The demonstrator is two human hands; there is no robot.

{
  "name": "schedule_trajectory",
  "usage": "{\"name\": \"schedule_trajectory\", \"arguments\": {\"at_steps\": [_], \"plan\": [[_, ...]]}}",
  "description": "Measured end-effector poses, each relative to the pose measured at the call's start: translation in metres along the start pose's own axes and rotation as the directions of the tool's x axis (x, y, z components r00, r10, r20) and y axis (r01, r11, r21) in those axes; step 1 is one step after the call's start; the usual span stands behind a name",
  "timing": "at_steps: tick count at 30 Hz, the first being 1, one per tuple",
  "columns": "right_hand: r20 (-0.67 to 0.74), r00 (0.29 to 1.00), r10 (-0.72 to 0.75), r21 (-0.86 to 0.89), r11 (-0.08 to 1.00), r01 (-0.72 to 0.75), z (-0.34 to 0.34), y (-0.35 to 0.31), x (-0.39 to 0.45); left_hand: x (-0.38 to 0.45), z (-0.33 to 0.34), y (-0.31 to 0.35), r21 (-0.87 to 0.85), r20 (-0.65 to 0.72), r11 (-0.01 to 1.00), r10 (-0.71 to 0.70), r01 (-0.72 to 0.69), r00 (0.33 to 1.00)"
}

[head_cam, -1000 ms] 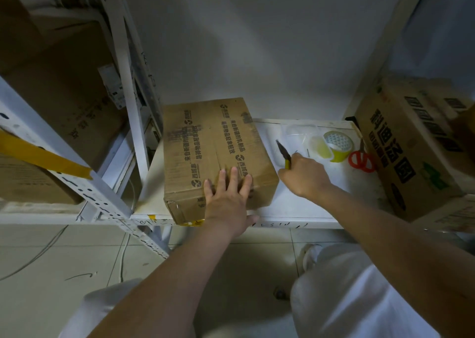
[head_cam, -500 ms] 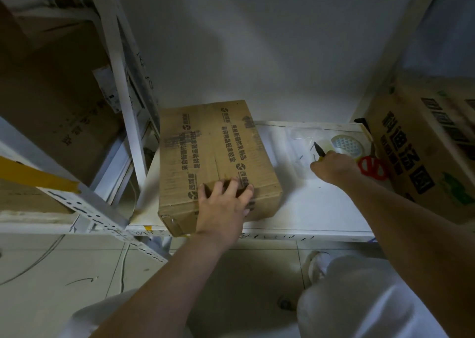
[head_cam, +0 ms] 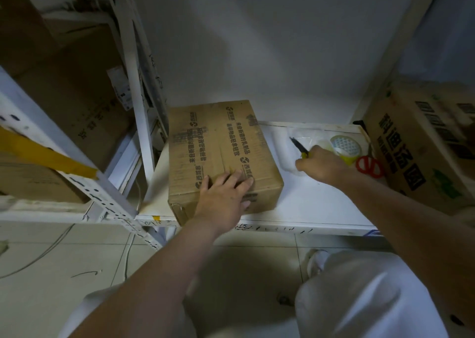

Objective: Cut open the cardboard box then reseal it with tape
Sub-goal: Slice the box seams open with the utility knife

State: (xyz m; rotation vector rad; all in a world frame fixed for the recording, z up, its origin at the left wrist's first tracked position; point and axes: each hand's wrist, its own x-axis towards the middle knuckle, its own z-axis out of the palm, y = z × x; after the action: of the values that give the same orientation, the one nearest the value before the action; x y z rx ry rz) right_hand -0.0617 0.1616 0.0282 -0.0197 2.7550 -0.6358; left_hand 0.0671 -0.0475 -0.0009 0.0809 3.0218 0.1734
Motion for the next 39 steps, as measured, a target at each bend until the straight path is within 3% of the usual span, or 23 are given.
{"name": "schedule_trajectory", "arguments": {"at_steps": [2, 4, 5, 7, 8, 10, 12, 14, 19, 22, 31, 35, 39], "plan": [[0.106, 0.992, -0.071, 0.108, 0.992, 0.060, 0.000, -0.015, -0.016, -0.007, -0.009, -0.015, -0.123, -0.080, 0.992, -0.033, 0.023, 0.996], [0.174, 0.977, -0.120, 0.231, 0.970, 0.078, 0.001, -0.028, -0.030, -0.017, -0.020, -0.033, -0.320, -0.203, 0.932, -0.242, 0.169, 0.949], [0.201, 0.971, -0.131, 0.275, 0.959, 0.073, 0.003, -0.033, -0.036, -0.023, -0.028, -0.043, -0.455, -0.232, 0.852, -0.394, 0.259, 0.889], [0.238, 0.962, -0.137, 0.303, 0.951, 0.060, 0.008, -0.040, -0.043, -0.031, -0.033, -0.067, -0.674, -0.109, 0.599, -0.659, 0.432, 0.744], [0.242, 0.961, -0.135, 0.295, 0.954, 0.060, 0.011, -0.044, -0.045, -0.035, -0.033, -0.078, -0.754, 0.010, 0.456, -0.712, 0.474, 0.702], [0.229, 0.965, -0.127, 0.271, 0.961, 0.062, 0.016, -0.048, -0.047, -0.040, -0.027, -0.095, -0.873, 0.220, 0.183, -0.679, 0.452, 0.700], [0.212, 0.971, -0.108, 0.270, 0.962, 0.048, 0.020, -0.051, -0.046, -0.045, -0.018, -0.098, -0.906, 0.310, 0.021, -0.648, 0.423, 0.696], [0.191, 0.977, -0.093, 0.274, 0.961, 0.038, 0.023, -0.053, -0.046, -0.046, -0.014, -0.096, -0.901, 0.322, 0.013, -0.650, 0.434, 0.688], [0.117, 0.990, -0.083, 0.264, 0.963, 0.050, 0.022, -0.048, -0.043, -0.047, -0.014, -0.077, -0.915, 0.263, 0.092, -0.600, 0.392, 0.755], [0.119, 0.990, -0.078, 0.318, 0.947, 0.036, 0.017, -0.043, -0.040, -0.048, -0.008, -0.067, -0.935, 0.263, 0.028, -0.610, 0.353, 0.747], [0.122, 0.986, -0.117, 0.311, 0.947, 0.074, 0.016, -0.034, -0.035, -0.038, 0.006, -0.049, -0.910, 0.221, 0.158, -0.600, 0.385, 0.769], [-0.012, 0.964, -0.267, 0.005, 0.964, 0.267, 0.027, -0.038, -0.049, -0.031, 0.008, -0.044, -0.894, 0.239, 0.170, -0.602, 0.415, 0.762], [0.060, 0.884, -0.464, -0.169, 0.868, 0.467, 0.039, -0.050, -0.080, -0.027, 0.008, -0.039, -0.865, 0.283, 0.172, -0.607, 0.471, 0.742]]}}
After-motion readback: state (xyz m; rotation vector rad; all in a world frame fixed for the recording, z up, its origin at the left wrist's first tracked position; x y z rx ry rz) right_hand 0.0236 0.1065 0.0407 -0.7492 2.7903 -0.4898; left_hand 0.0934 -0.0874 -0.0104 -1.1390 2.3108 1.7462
